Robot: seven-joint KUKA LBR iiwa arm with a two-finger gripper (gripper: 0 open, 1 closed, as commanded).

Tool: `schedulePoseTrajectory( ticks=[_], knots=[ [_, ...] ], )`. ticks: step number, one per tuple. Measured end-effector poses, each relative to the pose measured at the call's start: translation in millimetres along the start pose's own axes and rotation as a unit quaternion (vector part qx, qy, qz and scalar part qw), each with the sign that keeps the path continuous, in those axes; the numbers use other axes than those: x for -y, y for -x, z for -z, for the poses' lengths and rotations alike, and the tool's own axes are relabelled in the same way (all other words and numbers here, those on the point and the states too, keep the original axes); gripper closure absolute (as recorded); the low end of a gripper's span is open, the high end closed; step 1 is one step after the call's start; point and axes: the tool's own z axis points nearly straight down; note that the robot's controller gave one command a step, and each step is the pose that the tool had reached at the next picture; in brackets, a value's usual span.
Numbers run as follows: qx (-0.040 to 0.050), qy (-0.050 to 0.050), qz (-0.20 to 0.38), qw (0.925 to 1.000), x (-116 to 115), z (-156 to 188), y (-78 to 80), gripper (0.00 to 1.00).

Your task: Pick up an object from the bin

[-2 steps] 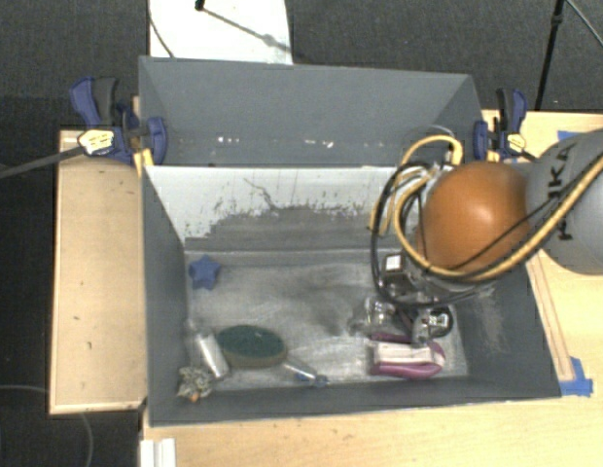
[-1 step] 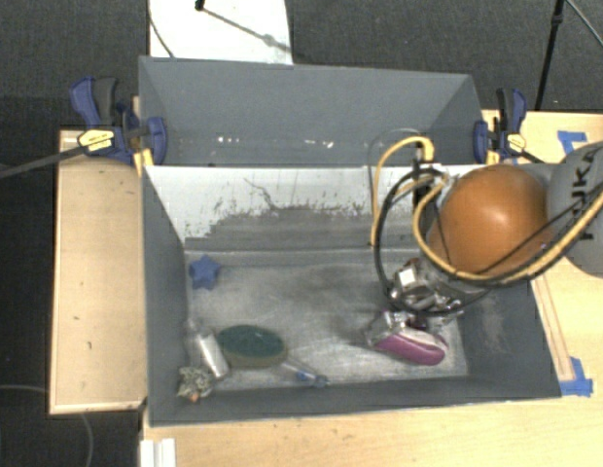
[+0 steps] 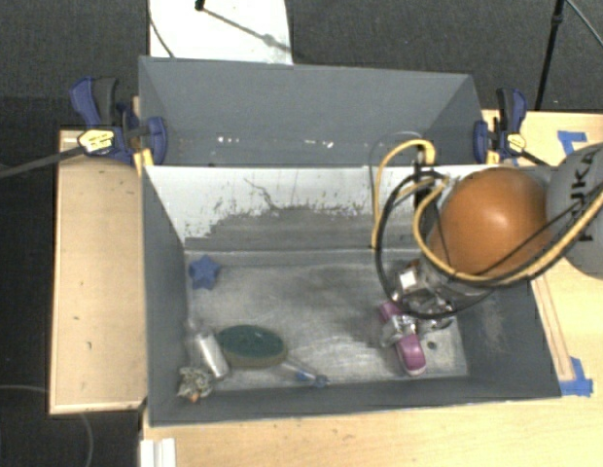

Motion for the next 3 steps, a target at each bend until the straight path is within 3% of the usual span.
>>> schedulePoseTrajectory(
  ticks=[1, 3],
  knots=[
    [-0.0004, -0.003, -0.004, 1.0000, 13.6, 134.6, -6.1, 1.00],
    [0.0004, 0.003, -0.010, 0.9999, 11.5, 130.3, -5.7, 1.00]
  ],
)
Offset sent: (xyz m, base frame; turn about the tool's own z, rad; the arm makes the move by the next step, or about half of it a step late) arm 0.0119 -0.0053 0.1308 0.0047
